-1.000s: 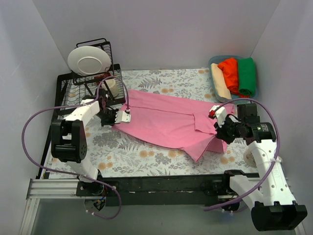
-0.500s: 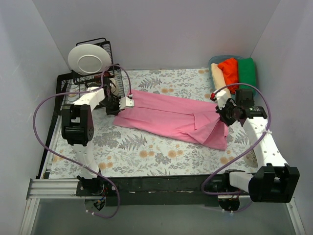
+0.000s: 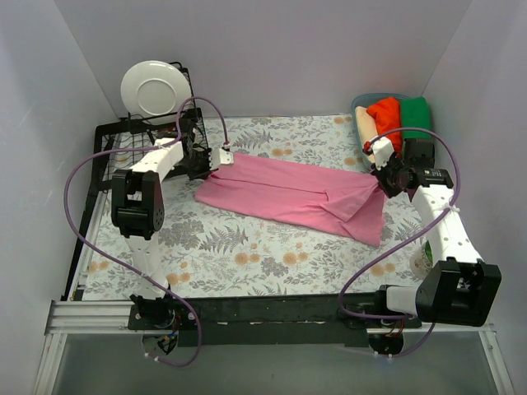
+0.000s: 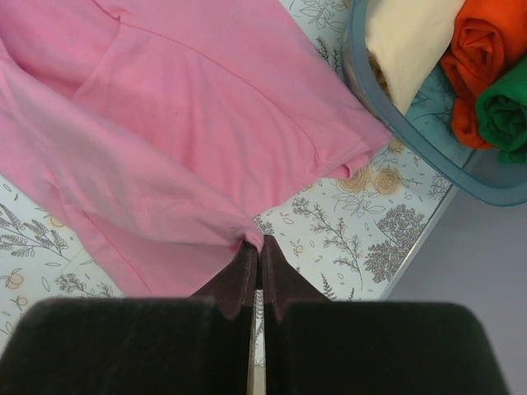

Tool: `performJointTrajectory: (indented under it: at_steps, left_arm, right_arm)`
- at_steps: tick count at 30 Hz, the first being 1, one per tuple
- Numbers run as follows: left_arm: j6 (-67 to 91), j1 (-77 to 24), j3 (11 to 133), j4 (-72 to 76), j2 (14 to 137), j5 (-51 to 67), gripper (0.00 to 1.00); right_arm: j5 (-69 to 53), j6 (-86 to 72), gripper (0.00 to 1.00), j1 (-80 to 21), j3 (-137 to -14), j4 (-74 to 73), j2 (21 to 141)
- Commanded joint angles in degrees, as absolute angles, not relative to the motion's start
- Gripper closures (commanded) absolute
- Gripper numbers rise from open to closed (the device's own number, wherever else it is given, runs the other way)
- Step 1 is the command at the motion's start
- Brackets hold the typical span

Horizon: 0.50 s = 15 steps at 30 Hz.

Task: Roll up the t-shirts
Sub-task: Fold the T-shirt at the center of the board.

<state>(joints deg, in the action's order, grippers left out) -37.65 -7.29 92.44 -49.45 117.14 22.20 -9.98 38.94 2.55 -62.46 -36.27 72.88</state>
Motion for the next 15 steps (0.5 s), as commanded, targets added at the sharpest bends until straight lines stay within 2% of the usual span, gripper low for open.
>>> performJointTrajectory:
  at_steps: [1, 15]
  left_arm:
    - [-36.48, -7.21, 94.83, -46.76, 116.37, 25.05, 1.00]
    - [-29.97, -8.17, 90.70, -34.55, 115.22, 20.21, 1.00]
  right_arm:
    - [-10.20, 38.23, 0.99, 2.73, -63.90, -33.23, 73.21]
    - [-5.71, 38.58, 0.99, 4.83, -65.39, -27.07, 78.22]
